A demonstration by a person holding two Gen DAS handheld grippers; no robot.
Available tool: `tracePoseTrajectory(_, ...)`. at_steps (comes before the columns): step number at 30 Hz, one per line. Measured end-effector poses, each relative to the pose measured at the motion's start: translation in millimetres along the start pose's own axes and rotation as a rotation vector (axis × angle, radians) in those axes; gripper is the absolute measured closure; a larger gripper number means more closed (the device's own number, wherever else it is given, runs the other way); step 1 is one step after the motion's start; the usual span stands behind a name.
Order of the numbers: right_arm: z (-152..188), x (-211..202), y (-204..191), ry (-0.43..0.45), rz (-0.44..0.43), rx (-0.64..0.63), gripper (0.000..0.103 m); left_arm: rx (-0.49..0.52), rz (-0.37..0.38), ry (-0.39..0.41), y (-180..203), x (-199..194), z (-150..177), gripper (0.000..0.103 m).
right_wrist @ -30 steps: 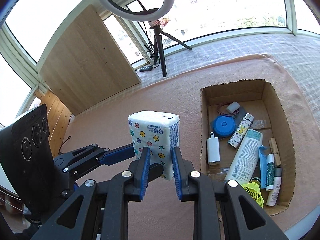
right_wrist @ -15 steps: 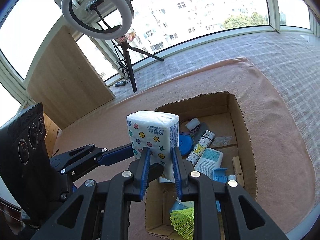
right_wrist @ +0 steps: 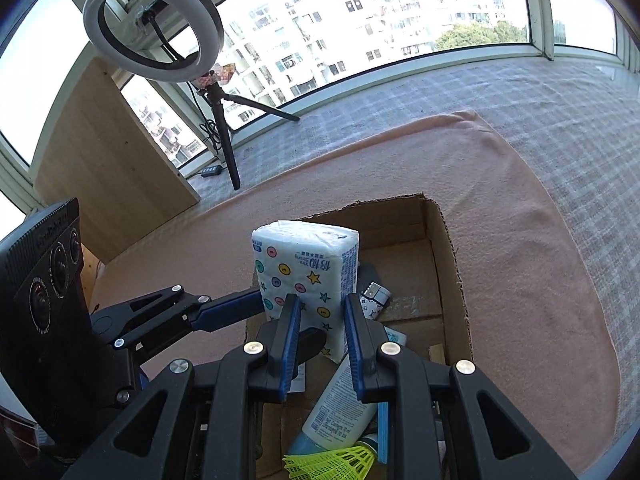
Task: Organize objects
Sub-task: 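Open the right tool to drop the tissue pack into the box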
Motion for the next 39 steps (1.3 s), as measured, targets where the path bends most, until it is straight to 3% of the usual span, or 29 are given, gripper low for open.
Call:
tracePoseTrajectory(4, -2, 2, 2, 0.004, 0.005, -0.008, 0.079, 0.006, 0.004, 0.003, -1, 3, -1, 0.055)
tracePoseTrajectory(7, -3, 2, 5, 0.021, 0.045, -0.011, 0.035, 0.005, -0.015, 0.016, -3, 2, -2, 0.019)
tracePoseTrajectory(8, -5, -1, 7, 0.042, 0.063, -0.008, 0.031, 0.002, -0.018, 0.026, -5, 0, -3, 0.017)
tracePoseTrajectory(23, -7, -7, 7, 0.072, 0.097, 0.006, 0.031, -0.018, -0.061, 0.031, -23, -16, 1, 0.017)
tracePoseTrajectory(39, 3, -25, -40, 0.122, 0.081, -0.019, 0.031, -0.071, -0.15, 0.075, -60, -86, 25, 0.017)
Point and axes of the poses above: each gripper's, at about its wrist camera, not at the fingertips, and x roughly the way its jaws point, y to its right, z to its underside, the point moved 8 cm from there along x, roughly the way its jaws point, and after that the axes turned 1 degree about x, right-handed, at the moved point
